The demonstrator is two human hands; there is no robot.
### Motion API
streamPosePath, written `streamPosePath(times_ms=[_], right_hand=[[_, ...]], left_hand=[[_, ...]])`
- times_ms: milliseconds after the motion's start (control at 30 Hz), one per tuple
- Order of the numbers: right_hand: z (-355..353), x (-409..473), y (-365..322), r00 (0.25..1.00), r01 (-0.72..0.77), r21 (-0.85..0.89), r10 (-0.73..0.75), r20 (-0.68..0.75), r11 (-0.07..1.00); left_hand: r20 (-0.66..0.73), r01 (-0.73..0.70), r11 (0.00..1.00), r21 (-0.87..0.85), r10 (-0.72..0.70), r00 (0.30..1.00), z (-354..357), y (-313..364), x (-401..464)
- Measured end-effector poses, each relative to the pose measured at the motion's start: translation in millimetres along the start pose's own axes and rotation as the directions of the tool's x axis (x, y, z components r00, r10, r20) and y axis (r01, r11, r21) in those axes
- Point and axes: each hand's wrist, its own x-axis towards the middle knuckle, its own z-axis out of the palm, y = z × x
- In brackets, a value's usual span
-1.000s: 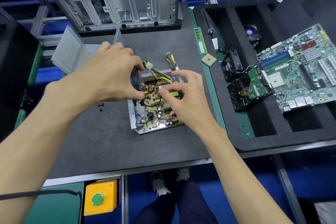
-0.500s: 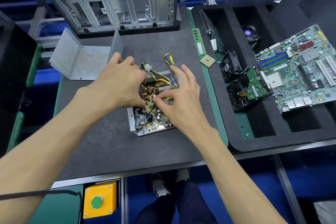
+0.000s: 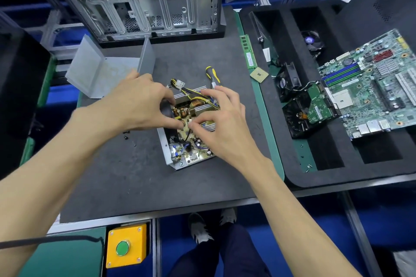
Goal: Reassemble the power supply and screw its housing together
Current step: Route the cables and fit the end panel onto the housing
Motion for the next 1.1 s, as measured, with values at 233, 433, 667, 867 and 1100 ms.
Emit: streamPosePath(times_ms=[233, 433, 667, 867, 1100], right_hand=[[4, 3, 0, 1.0, -0.013, -0.043, 0.012, -0.014, 0.999], [5, 3, 1, 1.0, -0.011, -0.068, 0.009, -0.023, 0.998], [8, 5, 0, 0.999, -0.023, -0.12, 0.019, -0.033, 0.992], [9, 6, -3, 0.999, -0.033, -0.174, 0.026, -0.043, 0.984], [11, 15, -15, 0.994, -0.078, -0.165, 0.064, -0.088, 0.983]], left_hand=[[0.083, 0.055, 0.878, -0.475, -0.017, 0.996, -4, -31, -1], [0.093, 0.098, 0.862, -0.497, -0.06, 0.994, 2, -26, 1], [0.183, 0.248, 0.777, -0.579, -0.173, 0.968, 4, -14, 0], [0.272, 0.428, 0.585, -0.689, -0.339, 0.901, 18, -9, -13], [0.262, 0.388, 0.305, -0.87, -0.38, 0.887, 35, 0, -34]])
